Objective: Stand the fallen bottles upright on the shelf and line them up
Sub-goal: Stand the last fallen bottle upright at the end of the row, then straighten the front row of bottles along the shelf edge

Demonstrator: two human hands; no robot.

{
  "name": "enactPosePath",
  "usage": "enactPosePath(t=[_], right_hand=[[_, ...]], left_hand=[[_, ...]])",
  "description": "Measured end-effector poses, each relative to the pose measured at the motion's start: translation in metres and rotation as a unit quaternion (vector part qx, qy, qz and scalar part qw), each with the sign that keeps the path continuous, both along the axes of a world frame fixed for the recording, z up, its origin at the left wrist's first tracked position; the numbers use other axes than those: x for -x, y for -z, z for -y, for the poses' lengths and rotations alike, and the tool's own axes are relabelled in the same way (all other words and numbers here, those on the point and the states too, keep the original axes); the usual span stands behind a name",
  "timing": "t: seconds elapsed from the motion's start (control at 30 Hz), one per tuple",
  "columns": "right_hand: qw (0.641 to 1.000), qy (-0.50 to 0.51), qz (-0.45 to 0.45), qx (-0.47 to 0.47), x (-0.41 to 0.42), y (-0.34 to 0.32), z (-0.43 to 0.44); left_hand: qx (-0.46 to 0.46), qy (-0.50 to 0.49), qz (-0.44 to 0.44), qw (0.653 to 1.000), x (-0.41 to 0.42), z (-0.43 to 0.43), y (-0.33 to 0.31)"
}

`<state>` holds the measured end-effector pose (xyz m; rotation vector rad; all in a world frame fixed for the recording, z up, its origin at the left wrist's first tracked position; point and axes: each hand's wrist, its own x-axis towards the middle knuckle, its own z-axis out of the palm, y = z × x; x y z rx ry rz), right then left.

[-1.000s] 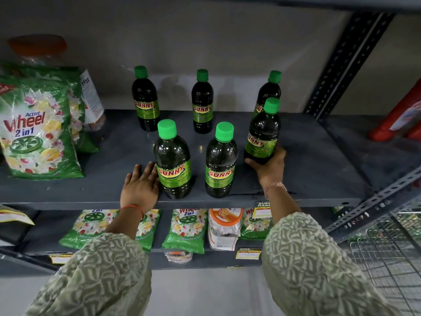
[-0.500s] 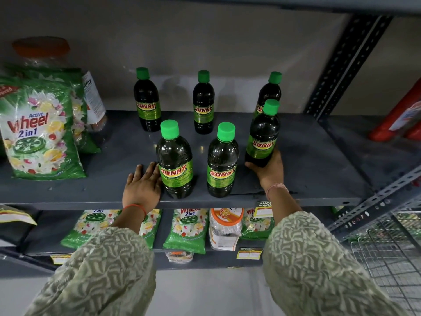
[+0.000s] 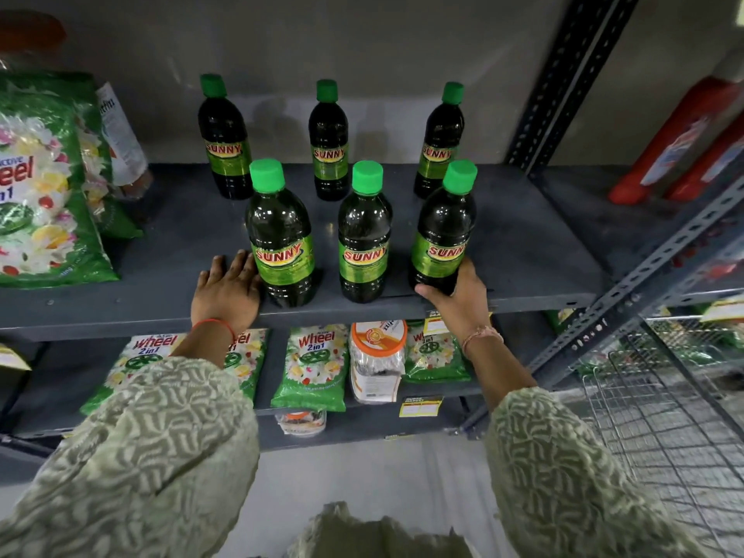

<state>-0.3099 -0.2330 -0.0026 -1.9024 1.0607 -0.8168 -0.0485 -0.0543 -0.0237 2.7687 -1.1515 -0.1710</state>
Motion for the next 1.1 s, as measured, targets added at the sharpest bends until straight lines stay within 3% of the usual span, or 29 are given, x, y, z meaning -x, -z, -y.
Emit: enactPosePath(t=[0.37, 0.43, 0.5, 0.57, 0.63, 0.73, 0.83, 0.97, 1.1], right_hand=[[1.0, -0.019, -0.012, -0.008, 0.009, -0.004, -0.008], [1.0, -0.026, -0.014, -0.007, 0.01, -0.005, -0.008], [0.999, -0.035, -0.005, -0.009, 0.013, -0.009, -0.01], [0.999, -0.033, 0.017, -0.014, 0.014, -0.009, -0.011], [0.999, -0.022, 0.034, -0.014, 0.013, -0.006, -0.012], [1.0, -0.006, 0.025, -0.004, 0.011, -0.001, -0.012], [1.0, 0.008, 0.008, 0.017, 0.01, 0.004, -0.01], [1.0, 0.0, -0.012, 0.027, 0.012, 0.008, -0.005], [0.999, -0.003, -0.018, 0.032, 0.018, 0.007, 0.001]], left_hand=[[0.041, -0.006, -0.016, 0.999, -0.005, 0.001, 0.006], [0.125, -0.05, -0.07, 0.988, -0.003, 0.001, 0.0], [0.296, -0.155, -0.098, 0.938, 0.006, -0.009, -0.009], [0.458, -0.216, -0.032, 0.861, 0.032, -0.027, -0.014], [0.509, -0.175, -0.022, 0.843, 0.081, -0.041, -0.021], [0.48, -0.062, -0.137, 0.864, 0.141, -0.026, -0.019], [0.434, -0.035, -0.248, 0.865, 0.161, 0.013, -0.02], [0.405, -0.073, -0.266, 0.872, 0.147, 0.052, -0.013], [0.406, -0.071, -0.223, 0.884, 0.142, 0.062, -0.011]])
